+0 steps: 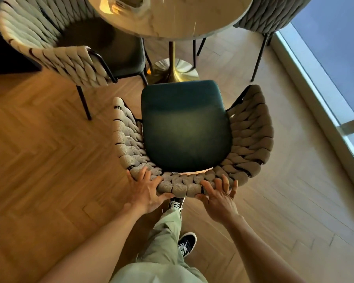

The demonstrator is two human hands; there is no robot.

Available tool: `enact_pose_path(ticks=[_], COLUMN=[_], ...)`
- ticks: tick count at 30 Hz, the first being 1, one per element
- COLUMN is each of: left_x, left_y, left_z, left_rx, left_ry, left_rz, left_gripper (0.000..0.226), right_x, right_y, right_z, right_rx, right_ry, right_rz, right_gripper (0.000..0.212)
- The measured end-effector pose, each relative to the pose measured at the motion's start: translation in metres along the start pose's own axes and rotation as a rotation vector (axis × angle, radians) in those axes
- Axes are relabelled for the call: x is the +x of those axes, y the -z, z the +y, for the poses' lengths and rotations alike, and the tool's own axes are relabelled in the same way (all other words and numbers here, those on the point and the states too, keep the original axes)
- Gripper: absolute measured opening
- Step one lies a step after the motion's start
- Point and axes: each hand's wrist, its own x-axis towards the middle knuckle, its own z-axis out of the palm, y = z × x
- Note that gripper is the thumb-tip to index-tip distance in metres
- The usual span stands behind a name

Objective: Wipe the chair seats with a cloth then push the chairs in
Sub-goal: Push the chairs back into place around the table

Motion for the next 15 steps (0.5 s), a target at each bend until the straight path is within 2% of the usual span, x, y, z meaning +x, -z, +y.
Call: enact_pose_path(ticks=[2,5,10,12,15], left_x=[0.014,0.039,0.087,0.103,0.126], left_y=[0.009,0.024,0.049,0.055,0.062], left_z=[-0.001,-0.002,-0.004,-0.003,-0.001], left_rx=[-0.006,-0.015,-0.023,-0.031,-0.072], left_ry=[0.000,-0.016,-0.009,-0.011,-0.020], left_rz=[0.020,0.040,0.079,0.105,0.133], left_gripper=[0.094,0.102,0.087,0.084,0.098], right_x=[0.016,0.043,0.092,0.111,0.137], right_y=[0.012,0.027,0.051,0.063,0.081], right_z=[0.003,0.008,0.016,0.022,0.028], right_rx=[0.005,0.006,0.012,0.001,-0.044], right_ry=[0.008,0.011,0.035,0.045,0.037], right_rz=[-0.006,-0.010,0.013,0.026,0.024], right_gripper=[0.093,0.094,0.088,0.078,0.059])
